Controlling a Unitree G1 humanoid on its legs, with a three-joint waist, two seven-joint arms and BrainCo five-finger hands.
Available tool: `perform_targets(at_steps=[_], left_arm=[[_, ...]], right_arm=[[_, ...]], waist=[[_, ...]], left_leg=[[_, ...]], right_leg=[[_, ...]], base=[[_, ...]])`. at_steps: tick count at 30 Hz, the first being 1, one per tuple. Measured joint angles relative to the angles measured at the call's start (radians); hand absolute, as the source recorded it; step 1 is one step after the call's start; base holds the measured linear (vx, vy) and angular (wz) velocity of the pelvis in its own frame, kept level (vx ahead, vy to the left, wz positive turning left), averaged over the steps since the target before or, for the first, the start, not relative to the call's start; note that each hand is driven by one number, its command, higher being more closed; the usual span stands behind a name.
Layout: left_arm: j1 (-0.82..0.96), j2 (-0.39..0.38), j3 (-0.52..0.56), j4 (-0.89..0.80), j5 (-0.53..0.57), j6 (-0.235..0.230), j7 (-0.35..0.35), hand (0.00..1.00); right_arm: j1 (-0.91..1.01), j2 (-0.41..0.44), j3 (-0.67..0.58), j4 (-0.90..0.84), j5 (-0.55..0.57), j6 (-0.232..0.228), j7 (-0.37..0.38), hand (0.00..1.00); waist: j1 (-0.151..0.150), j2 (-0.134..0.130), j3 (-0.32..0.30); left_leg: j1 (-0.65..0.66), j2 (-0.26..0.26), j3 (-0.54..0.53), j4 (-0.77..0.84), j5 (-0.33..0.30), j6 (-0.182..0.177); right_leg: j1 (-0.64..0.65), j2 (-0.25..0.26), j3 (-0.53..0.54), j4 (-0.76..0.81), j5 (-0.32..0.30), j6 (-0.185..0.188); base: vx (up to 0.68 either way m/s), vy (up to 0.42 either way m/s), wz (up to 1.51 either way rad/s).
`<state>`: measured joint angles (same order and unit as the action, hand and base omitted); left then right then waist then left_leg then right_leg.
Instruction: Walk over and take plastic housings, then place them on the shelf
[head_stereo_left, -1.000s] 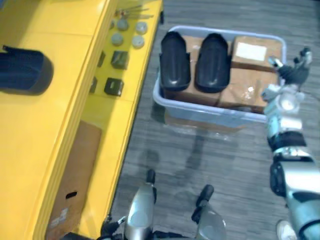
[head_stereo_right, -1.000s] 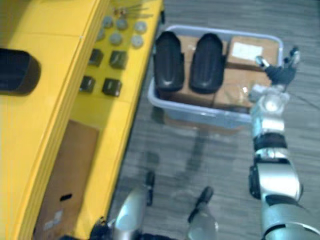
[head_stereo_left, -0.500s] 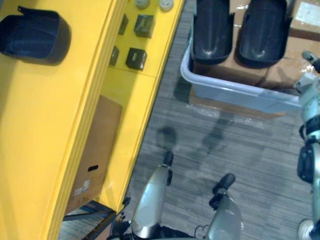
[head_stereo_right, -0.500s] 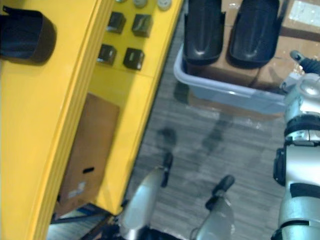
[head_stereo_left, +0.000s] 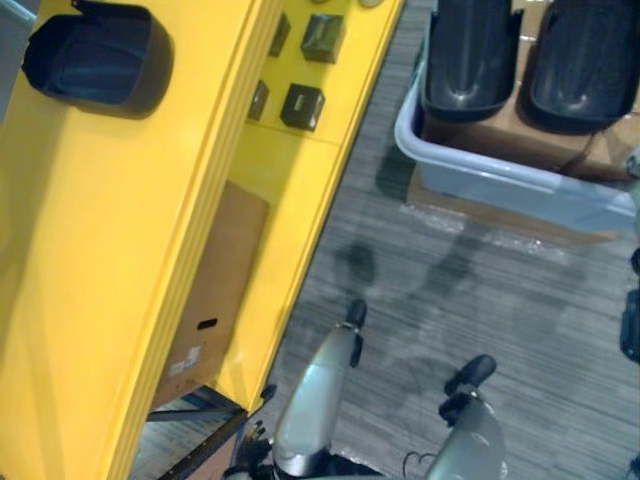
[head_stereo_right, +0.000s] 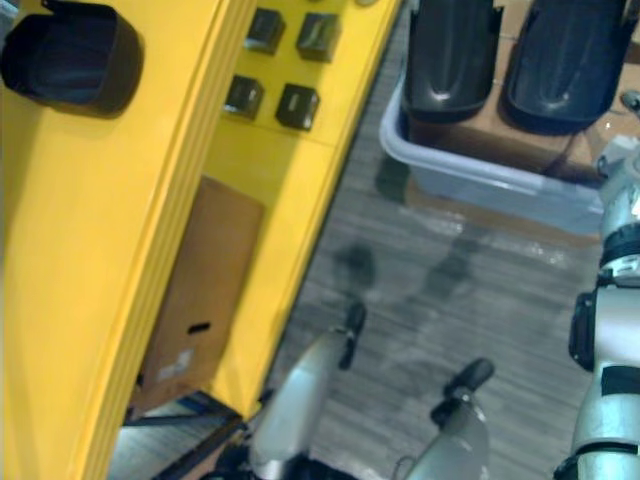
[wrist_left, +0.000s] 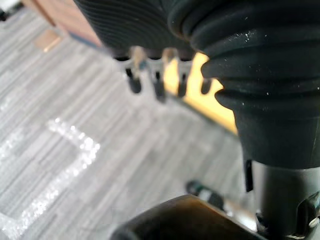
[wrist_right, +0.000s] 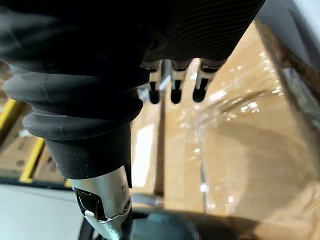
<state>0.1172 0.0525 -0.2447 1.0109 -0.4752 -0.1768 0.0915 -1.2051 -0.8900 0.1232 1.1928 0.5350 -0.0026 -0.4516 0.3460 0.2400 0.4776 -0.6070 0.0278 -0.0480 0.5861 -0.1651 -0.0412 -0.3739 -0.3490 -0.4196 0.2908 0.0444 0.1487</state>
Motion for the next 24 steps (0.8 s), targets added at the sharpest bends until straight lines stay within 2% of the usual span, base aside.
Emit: perform_targets(at_steps=[3,4,8,10,11,16,19,21,24], left_arm=[[-0.003,0.000,-0.014,0.000,-0.012,-0.005,-0.002,0.00],[-0.003,0.000,-0.014,0.000,-0.028,-0.005,-0.007,0.00],[-0.003,0.000,-0.018,0.001,-0.031,-0.016,-0.022,0.00],[-0.006,0.000,-0.025,0.001,-0.036,-0.022,-0.029,0.00],[-0.009,0.000,-0.034,0.001,-0.038,-0.030,-0.030,0.00],[-0.013,0.000,-0.048,0.007,-0.060,-0.040,-0.036,0.00],[-0.013,0.000,-0.053,0.014,-0.070,-0.044,-0.052,0.00],[-0.013,0.000,-0.054,0.016,-0.070,-0.053,-0.058,0.00],[-0.013,0.000,-0.063,0.030,-0.074,-0.077,-0.066,0.00]], right_arm=[[-0.010,-0.004,0.018,0.000,0.001,0.001,-0.004,0.00],[-0.010,-0.004,0.019,0.003,0.002,0.007,-0.004,0.00],[-0.024,-0.006,0.039,0.002,0.003,0.018,-0.003,0.00],[-0.025,-0.025,0.039,0.002,0.003,0.034,-0.008,0.00],[-0.027,-0.043,0.039,0.002,0.003,0.051,-0.017,1.00],[-0.055,-0.080,0.040,0.003,0.009,0.108,-0.056,1.00],[-0.057,-0.138,0.056,0.014,0.012,0.196,-0.070,1.00],[-0.057,-0.160,0.056,0.015,0.019,0.228,-0.076,1.00],[-0.058,-0.184,0.052,0.020,0.019,0.253,-0.076,1.00]], waist=[[0.011,0.013,-0.009],[0.022,0.013,-0.009],[0.035,0.015,-0.011],[0.055,0.015,-0.011],[0.071,0.015,-0.011],[0.084,0.024,-0.017],[0.104,0.031,-0.022],[0.107,0.036,-0.026],[0.110,0.039,-0.028]], left_leg=[[-0.031,-0.001,-0.006,0.015,-0.006,0.003],[-0.034,-0.002,-0.004,0.015,-0.006,0.003],[-0.049,-0.004,-0.015,0.015,-0.006,0.003],[-0.058,-0.005,-0.018,0.015,-0.007,0.003],[-0.062,-0.005,-0.018,0.016,-0.010,0.004],[-0.092,-0.008,-0.025,0.037,-0.023,0.011],[-0.100,-0.009,-0.020,0.047,-0.037,0.015],[-0.106,-0.010,-0.021,0.049,-0.040,0.017],[-0.113,-0.009,-0.024,0.046,-0.039,0.017]], right_leg=[[-0.011,-0.004,-0.021,-0.006,0.001,0.001],[-0.013,-0.006,-0.022,-0.008,0.003,0.003],[-0.013,-0.003,-0.042,-0.014,0.004,0.006],[-0.022,-0.002,-0.045,-0.022,0.009,0.012],[-0.024,-0.002,-0.045,-0.025,0.008,0.011],[-0.029,0.000,-0.061,-0.042,0.009,0.012],[-0.025,-0.004,-0.077,-0.059,0.016,0.012],[-0.024,-0.004,-0.085,-0.064,0.016,0.013],[-0.018,-0.002,-0.099,-0.074,0.026,0.028]], base=[[-0.01,0.028,0.03],[0.00,0.000,0.00],[0.04,-0.013,0.07],[0.01,-0.009,0.03],[0.00,0.000,0.00],[0.00,0.006,0.04],[0.01,0.007,-0.04],[0.02,-0.008,0.02],[0.06,-0.033,0.03]])
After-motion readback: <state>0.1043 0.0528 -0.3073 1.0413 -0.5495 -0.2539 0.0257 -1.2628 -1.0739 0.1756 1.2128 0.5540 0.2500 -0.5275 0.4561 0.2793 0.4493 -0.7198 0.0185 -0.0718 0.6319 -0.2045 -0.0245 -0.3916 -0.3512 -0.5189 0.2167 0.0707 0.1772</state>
